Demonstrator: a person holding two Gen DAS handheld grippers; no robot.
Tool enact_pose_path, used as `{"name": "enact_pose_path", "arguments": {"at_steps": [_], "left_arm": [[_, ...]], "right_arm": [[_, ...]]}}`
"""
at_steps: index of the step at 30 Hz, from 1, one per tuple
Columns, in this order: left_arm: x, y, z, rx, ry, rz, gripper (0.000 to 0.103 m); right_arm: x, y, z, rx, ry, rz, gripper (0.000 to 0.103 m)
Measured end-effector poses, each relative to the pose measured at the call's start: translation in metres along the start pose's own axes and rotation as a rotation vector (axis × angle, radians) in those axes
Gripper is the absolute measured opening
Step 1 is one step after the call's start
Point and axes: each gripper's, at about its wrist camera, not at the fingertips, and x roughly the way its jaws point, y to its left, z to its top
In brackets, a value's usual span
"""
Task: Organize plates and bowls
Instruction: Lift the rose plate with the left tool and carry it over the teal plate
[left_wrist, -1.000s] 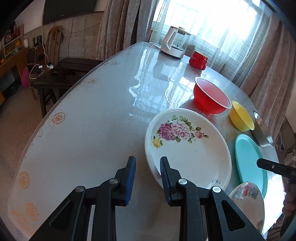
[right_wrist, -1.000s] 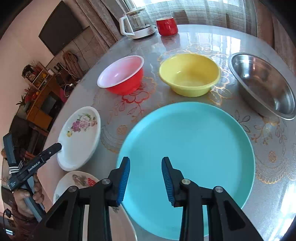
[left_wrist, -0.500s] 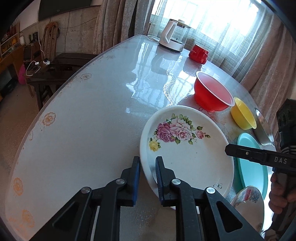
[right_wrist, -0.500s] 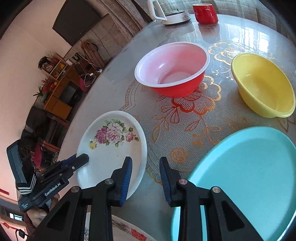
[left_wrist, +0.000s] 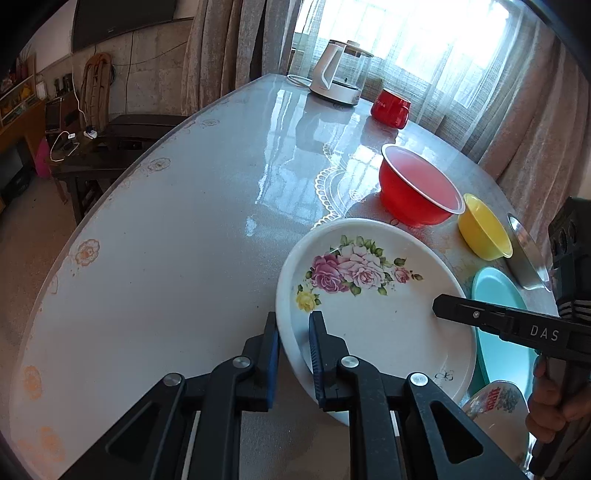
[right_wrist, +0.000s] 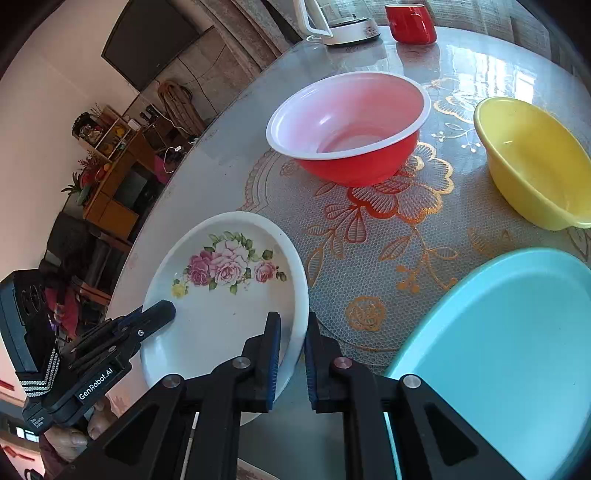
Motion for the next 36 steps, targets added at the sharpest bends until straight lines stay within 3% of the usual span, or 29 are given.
{"name": "enact_pose_path", "arguments": {"at_steps": [9, 19, 32, 36], "left_arm": [[-0.016, -0.030, 0.008, 0.067, -0.039, -0.013, 0.015], [-0.025, -0.093, 0.008, 0.182, -0.047, -0.062, 0.015], [-0.003, -0.183, -0.010, 0.312, 0.023, -0.112, 0.016], [0.009, -0.204, -0.019, 0.357, 0.056, -0.109, 0.016]], "right_arm": [[-0.024, -0.012, -0.004, 0.035, -0.061, 0.011, 0.013], [-0.078, -0.047, -0.030, 0.101, -0.162, -0.001, 0.012], [-0.125, -0.120, -0.074, 0.262, -0.222, -0.072, 0.013], [-0.134, -0.136, -0.084, 0.277, -0.238, -0.135, 0.013]]}}
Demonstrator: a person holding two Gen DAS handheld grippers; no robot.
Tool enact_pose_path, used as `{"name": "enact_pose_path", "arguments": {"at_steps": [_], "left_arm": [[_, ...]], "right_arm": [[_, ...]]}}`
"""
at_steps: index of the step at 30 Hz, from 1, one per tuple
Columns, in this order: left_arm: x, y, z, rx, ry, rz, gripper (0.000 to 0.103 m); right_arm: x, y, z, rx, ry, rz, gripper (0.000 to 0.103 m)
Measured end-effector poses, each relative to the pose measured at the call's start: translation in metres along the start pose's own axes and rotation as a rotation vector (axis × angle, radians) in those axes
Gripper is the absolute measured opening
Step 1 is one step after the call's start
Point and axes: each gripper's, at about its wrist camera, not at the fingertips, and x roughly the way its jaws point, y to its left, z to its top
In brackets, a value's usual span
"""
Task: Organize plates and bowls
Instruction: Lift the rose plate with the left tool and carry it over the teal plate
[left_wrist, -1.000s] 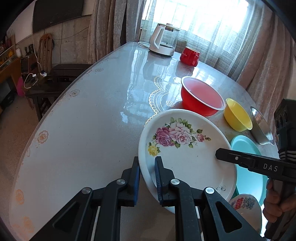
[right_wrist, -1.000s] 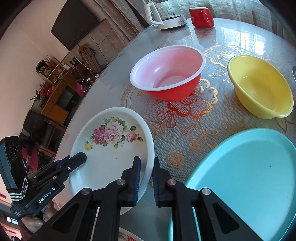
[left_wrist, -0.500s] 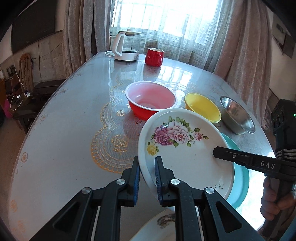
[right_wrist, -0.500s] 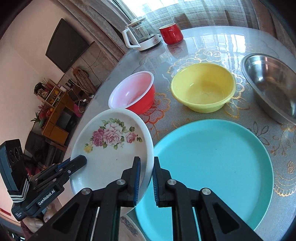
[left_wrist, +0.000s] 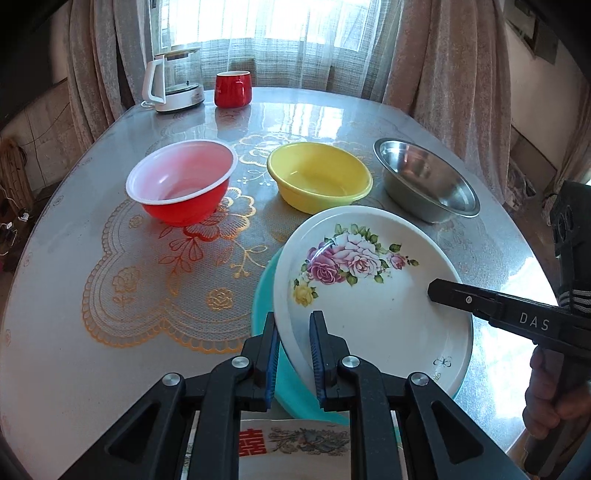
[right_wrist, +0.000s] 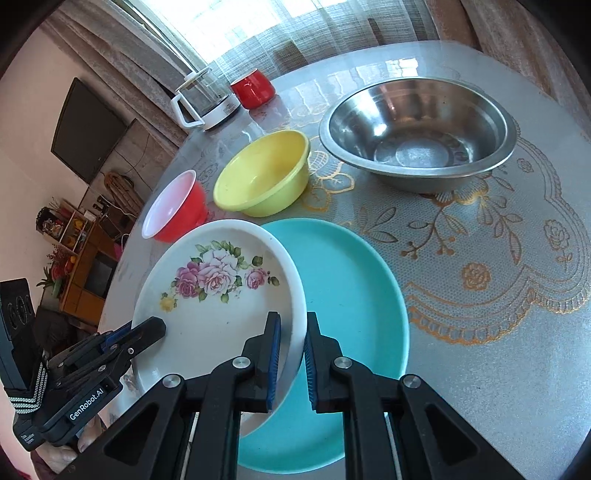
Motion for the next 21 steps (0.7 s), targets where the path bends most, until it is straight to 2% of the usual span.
{"name": "enact_pose_path", "arguments": {"at_steps": [4, 10, 16, 21], "left_arm": [[0.012, -0.012, -0.002, 0.020, 0.041, -0.007, 0.017], [0.024, -0.016, -0.005, 0.029, 0.078, 0.008, 0.017], [0.024, -0.014, -0.008, 0.035, 0.074, 0.022, 0.017], [0.022, -0.013, -0.009, 0.041, 0.067, 0.053, 0.017]], "right_arm": [[0.000, -0.017, -0.004, 0.009, 0.009, -0.040, 0.013], [-0.001, -0.030, -0.012, 0.025, 0.007, -0.045, 0.013], [0.004, -0.013, -0.011, -0.060, 0.002, -0.113, 0.014], [0.005, -0.006, -0.013, -0.093, -0.001, -0.125, 0.015]]}}
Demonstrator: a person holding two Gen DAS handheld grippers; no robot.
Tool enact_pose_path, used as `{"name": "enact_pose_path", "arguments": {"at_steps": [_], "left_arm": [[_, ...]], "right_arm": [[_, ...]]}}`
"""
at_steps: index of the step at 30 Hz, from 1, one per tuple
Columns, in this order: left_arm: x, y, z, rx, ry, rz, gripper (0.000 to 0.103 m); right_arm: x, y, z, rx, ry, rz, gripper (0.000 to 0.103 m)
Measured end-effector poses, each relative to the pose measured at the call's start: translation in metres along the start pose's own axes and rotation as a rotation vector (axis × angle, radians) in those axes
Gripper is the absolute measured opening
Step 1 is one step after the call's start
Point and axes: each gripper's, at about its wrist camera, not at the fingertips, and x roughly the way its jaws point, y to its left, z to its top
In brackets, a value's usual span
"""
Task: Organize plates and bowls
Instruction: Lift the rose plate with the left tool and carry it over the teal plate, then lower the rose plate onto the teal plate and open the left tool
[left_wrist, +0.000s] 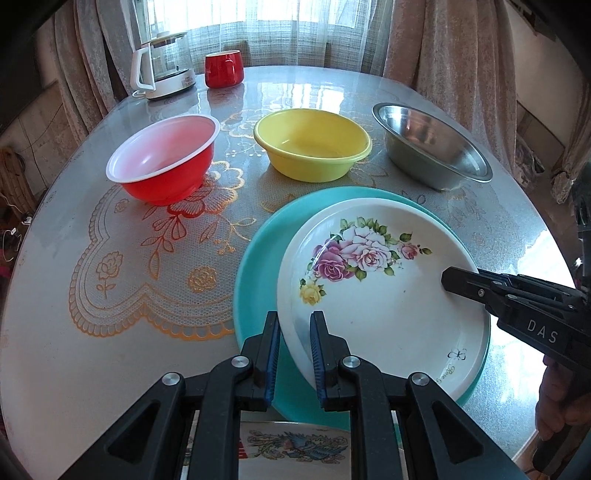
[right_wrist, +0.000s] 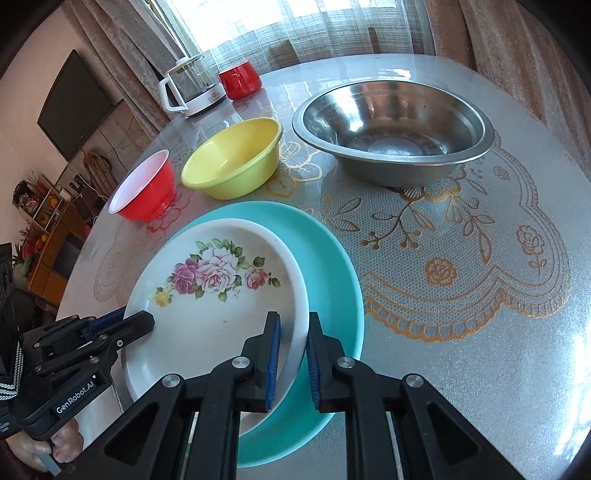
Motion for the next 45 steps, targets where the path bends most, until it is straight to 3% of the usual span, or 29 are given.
{"name": "enact_pose_path", "arguments": {"at_steps": [12, 18, 27, 35, 41, 45], "left_arm": [[-0.011, -0.001, -0.006, 0.007, -0.044, 0.037, 0.018], [-0.021, 0.005, -0.011, -0.038, -0.074, 0.042, 0.026], [-0.041, 0.019, -0.019, -0.100, -0.104, 0.091, 0.027], [-0.063, 0.036, -0.031, -0.148, -0.153, 0.112, 0.028], [-0.071, 0.043, -0.042, -0.143, -0.169, 0.133, 0.028], [-0.077, 0.049, -0.050, -0.150, -0.173, 0.136, 0.028]], "right_arm": [[0.001, 0.010, -0.004, -0.054, -0.032, -0.054, 0.019], [0.003, 0.011, -0.004, -0.037, -0.041, -0.042, 0.027], [-0.003, 0.004, -0.007, 0.002, -0.055, -0.044, 0.032], [-0.027, -0.001, -0.007, 0.032, -0.137, -0.040, 0.035], [-0.054, 0.004, -0.011, -0.009, -0.192, 0.037, 0.036], [-0.072, 0.011, -0.019, -0.072, -0.197, 0.158, 0.036]]}}
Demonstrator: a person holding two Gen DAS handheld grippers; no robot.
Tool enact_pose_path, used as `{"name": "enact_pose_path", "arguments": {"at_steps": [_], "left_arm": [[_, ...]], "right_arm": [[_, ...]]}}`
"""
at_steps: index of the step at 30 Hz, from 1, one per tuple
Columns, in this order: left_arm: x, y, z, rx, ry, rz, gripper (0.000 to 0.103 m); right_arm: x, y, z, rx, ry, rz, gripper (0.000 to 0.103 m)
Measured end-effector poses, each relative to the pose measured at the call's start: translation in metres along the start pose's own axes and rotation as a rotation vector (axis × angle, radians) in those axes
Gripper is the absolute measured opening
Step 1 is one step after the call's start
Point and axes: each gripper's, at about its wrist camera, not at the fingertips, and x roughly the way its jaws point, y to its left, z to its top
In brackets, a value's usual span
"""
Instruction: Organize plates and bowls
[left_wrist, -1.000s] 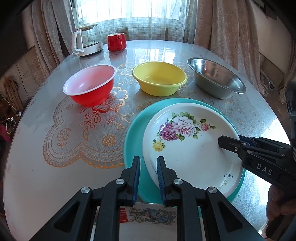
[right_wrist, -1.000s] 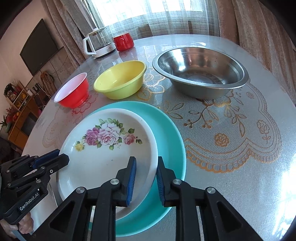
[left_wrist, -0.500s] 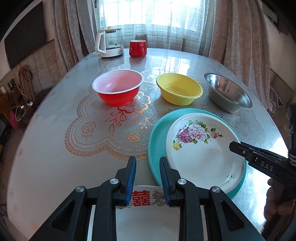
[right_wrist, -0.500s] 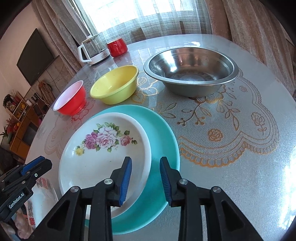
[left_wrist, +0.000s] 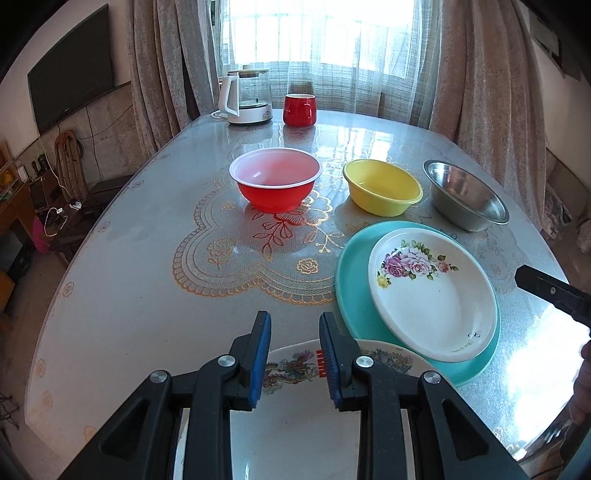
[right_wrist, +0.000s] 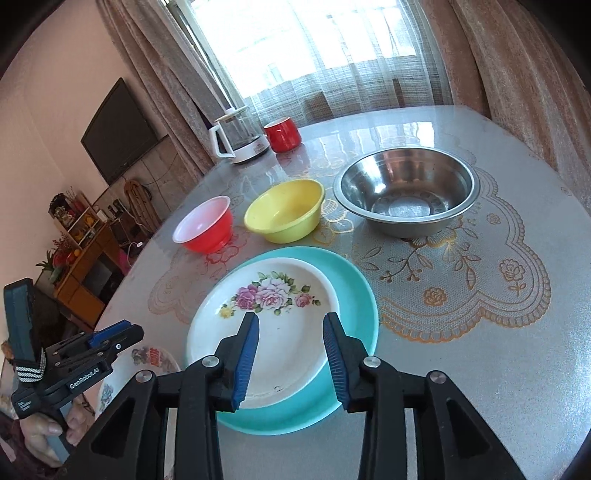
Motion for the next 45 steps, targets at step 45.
{"name": "enact_pose_path", "arguments": {"at_steps": [45], "left_arm": [[-0.026, 0.077, -0.109, -0.179, -0.001, -0.222, 0.033]], "right_arm": [[0.049, 0.048, -0.098, -0.050, 0.319, 0.425, 0.031]]}}
